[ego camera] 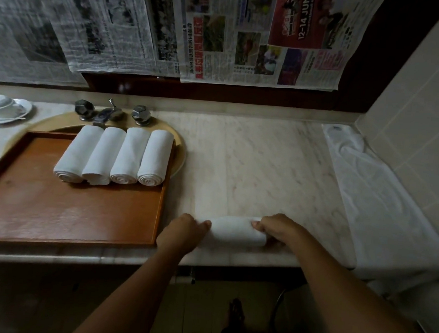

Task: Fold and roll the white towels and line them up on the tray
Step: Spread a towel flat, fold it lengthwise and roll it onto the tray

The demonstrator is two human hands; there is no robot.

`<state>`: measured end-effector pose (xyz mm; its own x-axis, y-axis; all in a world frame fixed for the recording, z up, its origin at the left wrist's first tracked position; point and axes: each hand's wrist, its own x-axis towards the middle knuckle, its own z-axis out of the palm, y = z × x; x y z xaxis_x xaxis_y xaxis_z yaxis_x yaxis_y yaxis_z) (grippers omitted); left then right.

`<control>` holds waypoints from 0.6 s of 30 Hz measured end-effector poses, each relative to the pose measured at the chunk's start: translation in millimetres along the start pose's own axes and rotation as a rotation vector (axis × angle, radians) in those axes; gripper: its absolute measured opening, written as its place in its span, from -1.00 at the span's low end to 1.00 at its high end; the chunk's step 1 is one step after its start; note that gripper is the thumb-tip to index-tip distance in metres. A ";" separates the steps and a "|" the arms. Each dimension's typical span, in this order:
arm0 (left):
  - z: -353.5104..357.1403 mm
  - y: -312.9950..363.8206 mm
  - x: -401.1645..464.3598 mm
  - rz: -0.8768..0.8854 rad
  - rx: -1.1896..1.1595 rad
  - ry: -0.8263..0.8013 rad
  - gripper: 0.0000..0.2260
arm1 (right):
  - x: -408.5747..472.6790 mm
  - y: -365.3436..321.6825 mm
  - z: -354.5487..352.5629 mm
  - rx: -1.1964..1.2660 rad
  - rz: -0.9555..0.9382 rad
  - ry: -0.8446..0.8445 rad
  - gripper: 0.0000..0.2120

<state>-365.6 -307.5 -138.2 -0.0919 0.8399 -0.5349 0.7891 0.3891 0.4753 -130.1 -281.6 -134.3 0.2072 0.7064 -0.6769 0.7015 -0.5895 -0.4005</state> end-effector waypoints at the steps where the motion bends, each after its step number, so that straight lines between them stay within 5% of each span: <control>1: -2.8 2.7 0.4 -0.052 -0.048 -0.048 -0.57 | 1.2 0.5 -1.0 0.028 0.014 -0.034 -0.49; 6: -4.1 5.0 3.3 -0.219 -0.441 -0.169 -0.54 | -9.3 7.4 1.1 0.318 0.069 -0.083 -0.66; 12: -8.3 1.2 7.7 -0.240 -0.558 -0.207 -0.55 | -18.3 22.0 2.2 0.549 0.066 -0.086 -0.70; 18: -8.0 24.6 13.0 -0.225 -0.689 -0.306 -0.47 | -4.3 27.9 -29.6 0.646 0.046 -0.023 -0.50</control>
<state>-352.2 -284.0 -127.8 0.0460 0.6105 -0.7907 0.2082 0.7683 0.6053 -91.2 -289.5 -124.3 0.2080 0.6702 -0.7124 0.1389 -0.7412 -0.6568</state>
